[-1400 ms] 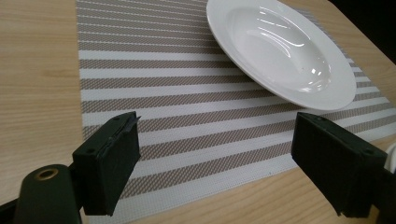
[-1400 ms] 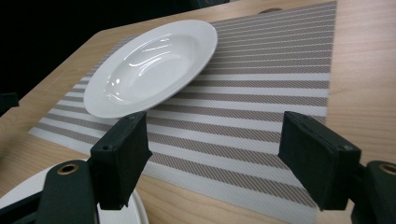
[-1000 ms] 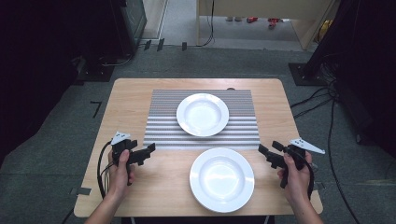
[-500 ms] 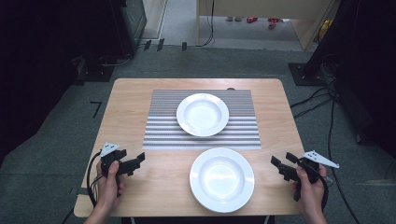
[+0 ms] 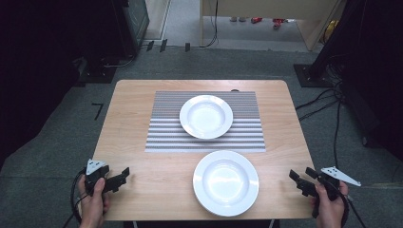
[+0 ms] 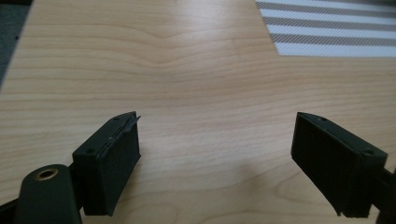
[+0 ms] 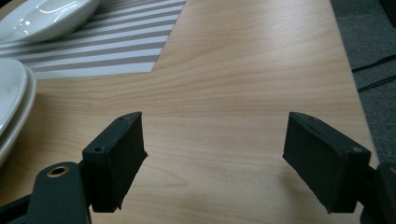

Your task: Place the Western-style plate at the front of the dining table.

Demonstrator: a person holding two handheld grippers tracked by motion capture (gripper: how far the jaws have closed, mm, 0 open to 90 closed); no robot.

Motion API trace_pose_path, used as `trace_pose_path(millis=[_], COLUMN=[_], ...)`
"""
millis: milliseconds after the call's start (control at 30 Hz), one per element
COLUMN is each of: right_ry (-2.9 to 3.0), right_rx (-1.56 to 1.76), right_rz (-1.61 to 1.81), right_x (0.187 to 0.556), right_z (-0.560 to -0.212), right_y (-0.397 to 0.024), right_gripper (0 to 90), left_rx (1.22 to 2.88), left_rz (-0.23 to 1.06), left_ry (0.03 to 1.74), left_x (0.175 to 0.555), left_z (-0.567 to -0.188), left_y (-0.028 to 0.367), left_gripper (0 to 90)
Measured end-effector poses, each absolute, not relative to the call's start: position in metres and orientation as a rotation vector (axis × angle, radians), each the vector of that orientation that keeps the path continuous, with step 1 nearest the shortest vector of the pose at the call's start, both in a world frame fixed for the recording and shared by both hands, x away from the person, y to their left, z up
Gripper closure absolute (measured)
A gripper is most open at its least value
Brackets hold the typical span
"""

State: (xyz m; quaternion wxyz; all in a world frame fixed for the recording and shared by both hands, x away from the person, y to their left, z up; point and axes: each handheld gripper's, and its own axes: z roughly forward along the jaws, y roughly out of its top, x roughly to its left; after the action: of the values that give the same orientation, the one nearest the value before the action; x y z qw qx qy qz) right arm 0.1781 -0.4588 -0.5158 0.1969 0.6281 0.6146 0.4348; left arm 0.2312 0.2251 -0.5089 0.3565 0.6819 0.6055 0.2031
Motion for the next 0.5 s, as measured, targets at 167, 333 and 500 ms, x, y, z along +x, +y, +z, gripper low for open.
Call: trace_pose_path(millis=[167, 333, 500], right_ry=[1.735, 1.766, 1.811], right_rx=[1.753, 1.757, 1.681], right_rz=[1.163, 1.056, 0.889], right_x=[0.171, 0.171, 0.173], right_z=[-0.520, -0.525, -0.526], right_y=[-0.462, -0.458, -0.442], right_gripper=[20.4, 20.2, 19.7], left_rx=[1.781, 1.822, 1.888], left_rz=[0.556, 0.593, 0.659], left_ry=[1.573, 1.556, 1.531], left_x=[0.224, 0.223, 0.222], left_z=[-0.512, -0.514, -0.517], left_y=[0.232, 0.224, 0.214], left_gripper=[15.5, 15.5, 14.5])
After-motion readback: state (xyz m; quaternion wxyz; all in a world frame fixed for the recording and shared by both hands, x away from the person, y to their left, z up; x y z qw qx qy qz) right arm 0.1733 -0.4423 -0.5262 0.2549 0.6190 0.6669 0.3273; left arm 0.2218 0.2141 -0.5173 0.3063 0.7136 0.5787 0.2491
